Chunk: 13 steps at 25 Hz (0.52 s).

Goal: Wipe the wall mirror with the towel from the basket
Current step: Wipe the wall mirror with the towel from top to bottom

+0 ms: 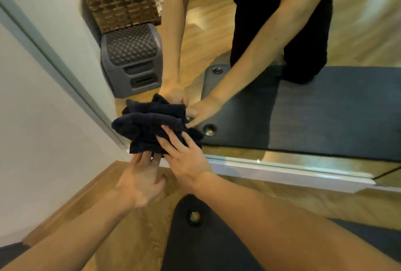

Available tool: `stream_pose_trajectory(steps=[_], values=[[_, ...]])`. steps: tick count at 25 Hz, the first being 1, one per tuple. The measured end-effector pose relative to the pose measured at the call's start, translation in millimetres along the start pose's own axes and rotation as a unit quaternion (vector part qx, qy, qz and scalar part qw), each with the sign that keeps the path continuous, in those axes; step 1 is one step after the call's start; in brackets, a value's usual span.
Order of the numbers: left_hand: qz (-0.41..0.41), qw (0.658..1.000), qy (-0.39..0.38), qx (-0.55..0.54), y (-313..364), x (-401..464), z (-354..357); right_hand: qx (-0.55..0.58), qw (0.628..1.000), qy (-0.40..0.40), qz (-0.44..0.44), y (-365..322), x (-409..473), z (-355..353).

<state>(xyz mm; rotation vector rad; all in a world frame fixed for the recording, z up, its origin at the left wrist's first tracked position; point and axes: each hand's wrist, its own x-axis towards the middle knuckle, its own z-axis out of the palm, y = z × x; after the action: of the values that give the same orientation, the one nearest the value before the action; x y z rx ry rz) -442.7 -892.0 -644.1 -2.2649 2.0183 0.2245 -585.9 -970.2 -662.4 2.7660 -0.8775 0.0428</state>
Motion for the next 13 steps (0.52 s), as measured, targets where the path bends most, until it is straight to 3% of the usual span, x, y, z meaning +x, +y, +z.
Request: stream_pose_trajectory(steps=[9, 13], values=[[0.082, 0.996, -0.034, -0.029, 155, -3, 3, -0.053, 0.999, -0.005, 0.004, 115, -142, 8], [0.179, 0.980, 0.023, 0.080, 211, 3, 10, -0.084, 0.996, 0.000, 0.028, 157, -203, 23]])
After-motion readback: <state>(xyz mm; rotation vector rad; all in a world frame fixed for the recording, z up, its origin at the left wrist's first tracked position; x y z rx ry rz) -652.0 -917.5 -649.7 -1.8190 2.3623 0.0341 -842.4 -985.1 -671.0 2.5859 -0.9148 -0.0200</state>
